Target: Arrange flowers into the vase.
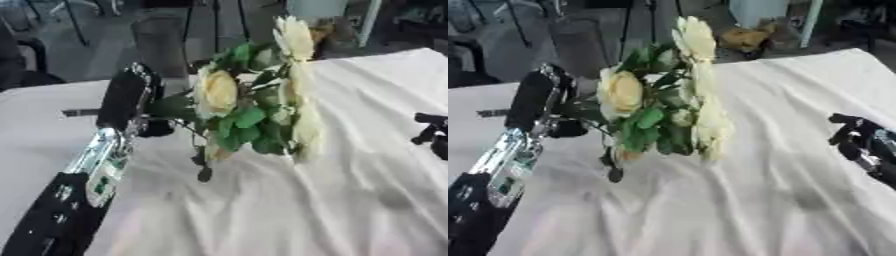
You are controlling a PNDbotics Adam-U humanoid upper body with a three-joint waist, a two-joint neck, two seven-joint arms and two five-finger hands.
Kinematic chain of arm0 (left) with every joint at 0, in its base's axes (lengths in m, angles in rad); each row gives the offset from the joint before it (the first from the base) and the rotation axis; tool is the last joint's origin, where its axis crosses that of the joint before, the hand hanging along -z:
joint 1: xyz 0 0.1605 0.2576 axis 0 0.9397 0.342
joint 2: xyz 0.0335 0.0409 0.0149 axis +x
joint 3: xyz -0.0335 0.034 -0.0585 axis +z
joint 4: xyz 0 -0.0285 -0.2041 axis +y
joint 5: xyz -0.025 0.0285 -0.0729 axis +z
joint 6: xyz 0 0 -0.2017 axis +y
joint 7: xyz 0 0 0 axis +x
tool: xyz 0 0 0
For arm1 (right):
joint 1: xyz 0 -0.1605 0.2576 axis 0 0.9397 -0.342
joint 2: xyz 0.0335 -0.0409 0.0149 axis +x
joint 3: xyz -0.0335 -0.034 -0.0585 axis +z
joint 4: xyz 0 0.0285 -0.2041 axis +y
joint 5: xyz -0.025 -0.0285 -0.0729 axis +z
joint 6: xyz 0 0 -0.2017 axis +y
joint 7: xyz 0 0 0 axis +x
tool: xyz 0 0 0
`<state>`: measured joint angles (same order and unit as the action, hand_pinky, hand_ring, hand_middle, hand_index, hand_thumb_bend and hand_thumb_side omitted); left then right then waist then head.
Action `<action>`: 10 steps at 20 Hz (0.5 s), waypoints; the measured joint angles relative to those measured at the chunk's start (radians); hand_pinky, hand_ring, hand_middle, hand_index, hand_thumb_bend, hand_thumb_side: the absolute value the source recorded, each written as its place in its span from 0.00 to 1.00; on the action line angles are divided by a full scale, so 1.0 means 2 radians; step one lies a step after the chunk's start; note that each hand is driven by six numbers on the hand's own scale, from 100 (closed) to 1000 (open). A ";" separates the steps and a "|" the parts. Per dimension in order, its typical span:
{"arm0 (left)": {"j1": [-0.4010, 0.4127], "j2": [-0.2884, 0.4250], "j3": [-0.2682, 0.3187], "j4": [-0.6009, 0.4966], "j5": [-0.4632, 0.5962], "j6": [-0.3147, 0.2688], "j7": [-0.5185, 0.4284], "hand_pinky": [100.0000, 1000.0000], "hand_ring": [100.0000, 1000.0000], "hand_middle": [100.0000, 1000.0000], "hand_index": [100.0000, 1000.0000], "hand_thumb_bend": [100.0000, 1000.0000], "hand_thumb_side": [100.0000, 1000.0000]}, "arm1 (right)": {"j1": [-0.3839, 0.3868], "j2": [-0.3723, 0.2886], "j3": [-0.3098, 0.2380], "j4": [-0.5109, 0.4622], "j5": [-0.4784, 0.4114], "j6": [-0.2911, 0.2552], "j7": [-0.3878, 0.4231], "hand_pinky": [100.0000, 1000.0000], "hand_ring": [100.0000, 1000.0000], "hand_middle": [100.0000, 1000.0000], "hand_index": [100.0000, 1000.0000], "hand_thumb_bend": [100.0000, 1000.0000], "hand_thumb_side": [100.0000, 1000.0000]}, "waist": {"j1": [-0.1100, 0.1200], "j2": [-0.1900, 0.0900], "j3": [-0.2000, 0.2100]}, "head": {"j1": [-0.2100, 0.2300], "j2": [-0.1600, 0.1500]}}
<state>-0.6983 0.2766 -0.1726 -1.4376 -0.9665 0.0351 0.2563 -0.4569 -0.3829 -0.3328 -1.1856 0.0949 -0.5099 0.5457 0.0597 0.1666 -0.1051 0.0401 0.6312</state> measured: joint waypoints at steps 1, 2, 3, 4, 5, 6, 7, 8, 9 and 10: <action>-0.004 0.004 0.003 -0.013 0.005 0.005 -0.004 0.00 0.00 0.00 0.00 0.76 0.00 | 0.000 0.000 0.000 -0.001 0.000 0.000 0.000 0.68 0.98 0.43 0.82 0.65 0.72 | 0.000 0.000 0.000 | 0.000 -0.001; -0.008 0.009 0.005 -0.025 0.010 0.010 -0.008 0.00 0.00 0.00 0.00 0.75 0.00 | 0.000 0.000 0.000 -0.001 0.000 0.001 0.000 0.68 0.98 0.43 0.82 0.65 0.72 | 0.000 -0.001 0.000 | -0.001 -0.002; -0.013 0.013 0.007 -0.036 0.014 0.014 -0.010 0.00 0.00 0.00 0.00 0.74 0.00 | 0.000 0.000 0.000 -0.001 0.000 0.001 0.000 0.68 0.98 0.43 0.82 0.65 0.72 | 0.000 -0.001 0.000 | -0.001 -0.004; -0.017 0.016 0.009 -0.047 0.018 0.019 -0.010 0.00 0.00 0.00 0.00 0.73 0.00 | 0.000 0.000 0.000 -0.002 0.000 0.001 0.000 0.68 0.98 0.43 0.82 0.65 0.72 | 0.000 -0.003 -0.001 | -0.001 -0.004; -0.022 0.019 0.012 -0.056 0.022 0.023 -0.011 0.00 0.00 0.00 0.00 0.73 0.00 | 0.000 0.000 0.000 -0.002 0.000 0.002 0.000 0.68 0.98 0.43 0.82 0.65 0.72 | 0.000 -0.004 -0.002 | -0.001 -0.004; -0.025 0.021 0.013 -0.063 0.026 0.027 -0.011 0.00 0.00 0.00 0.00 0.73 0.00 | 0.000 0.000 0.000 -0.002 0.000 0.002 0.000 0.68 0.98 0.43 0.82 0.65 0.72 | 0.000 -0.004 -0.002 | -0.001 -0.004; -0.026 0.023 0.013 -0.068 0.028 0.030 -0.011 0.00 0.00 0.00 0.00 0.73 0.00 | 0.000 0.000 0.000 -0.002 0.000 0.003 0.000 0.68 0.98 0.43 0.82 0.65 0.72 | 0.000 -0.004 -0.002 | -0.001 -0.005; -0.026 0.024 0.014 -0.073 0.030 0.032 -0.011 0.00 0.00 0.00 0.00 0.73 0.00 | 0.000 0.000 -0.001 -0.002 0.000 0.003 0.000 0.68 0.98 0.43 0.82 0.65 0.72 | 0.000 -0.004 -0.002 | -0.001 -0.005; -0.026 0.025 0.014 -0.075 0.031 0.034 -0.011 0.00 0.00 0.00 0.00 0.73 0.00 | 0.000 0.000 -0.001 -0.002 0.000 0.003 0.000 0.68 0.98 0.43 0.82 0.65 0.72 | 0.000 -0.004 -0.002 | -0.001 -0.006; -0.026 0.025 0.014 -0.077 0.032 0.035 -0.012 0.00 0.00 0.00 0.00 0.73 0.00 | 0.000 0.000 -0.002 -0.002 0.000 0.004 0.000 0.68 0.98 0.43 0.82 0.65 0.72 | 0.000 -0.004 -0.002 | -0.001 -0.006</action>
<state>-0.7503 0.3260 -0.1437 -1.5921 -0.9021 0.1048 0.2332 -0.4565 -0.3825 -0.3360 -1.1905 0.0949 -0.5025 0.5457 0.0597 0.1587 -0.1097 0.0387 0.6184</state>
